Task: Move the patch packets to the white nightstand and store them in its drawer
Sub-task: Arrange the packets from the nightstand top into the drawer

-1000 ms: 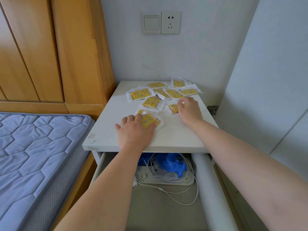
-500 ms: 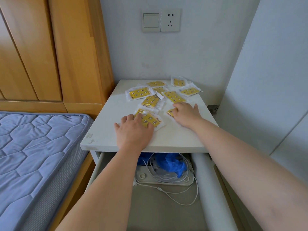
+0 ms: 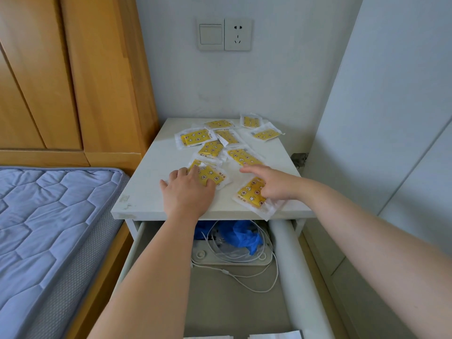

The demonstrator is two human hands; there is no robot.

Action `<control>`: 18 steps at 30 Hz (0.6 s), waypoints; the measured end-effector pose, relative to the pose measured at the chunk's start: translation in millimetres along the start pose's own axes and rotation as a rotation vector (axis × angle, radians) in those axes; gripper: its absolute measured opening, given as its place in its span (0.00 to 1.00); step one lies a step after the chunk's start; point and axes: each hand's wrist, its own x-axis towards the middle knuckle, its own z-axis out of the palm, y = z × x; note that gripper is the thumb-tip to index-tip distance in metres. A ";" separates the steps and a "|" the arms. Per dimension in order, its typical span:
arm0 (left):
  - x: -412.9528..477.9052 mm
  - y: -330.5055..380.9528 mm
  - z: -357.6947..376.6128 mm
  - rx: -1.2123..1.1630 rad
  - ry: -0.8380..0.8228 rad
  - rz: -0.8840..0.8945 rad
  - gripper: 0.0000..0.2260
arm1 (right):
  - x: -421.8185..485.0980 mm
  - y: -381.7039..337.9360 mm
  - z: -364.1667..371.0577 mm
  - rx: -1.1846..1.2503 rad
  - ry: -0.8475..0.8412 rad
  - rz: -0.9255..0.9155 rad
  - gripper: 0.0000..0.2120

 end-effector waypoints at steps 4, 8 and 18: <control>-0.7 0.4 -1.0 0.006 0.002 0.002 0.24 | -4.3 -5.4 -13.2 -0.232 -0.204 -0.033 0.38; -0.5 1.2 -1.6 0.015 -0.003 0.003 0.24 | -2.6 -7.1 -19.0 -0.270 -0.175 -0.082 0.35; -0.8 1.4 -1.2 0.015 -0.001 0.006 0.24 | -1.0 -24.4 -19.1 -0.453 -0.080 -0.053 0.13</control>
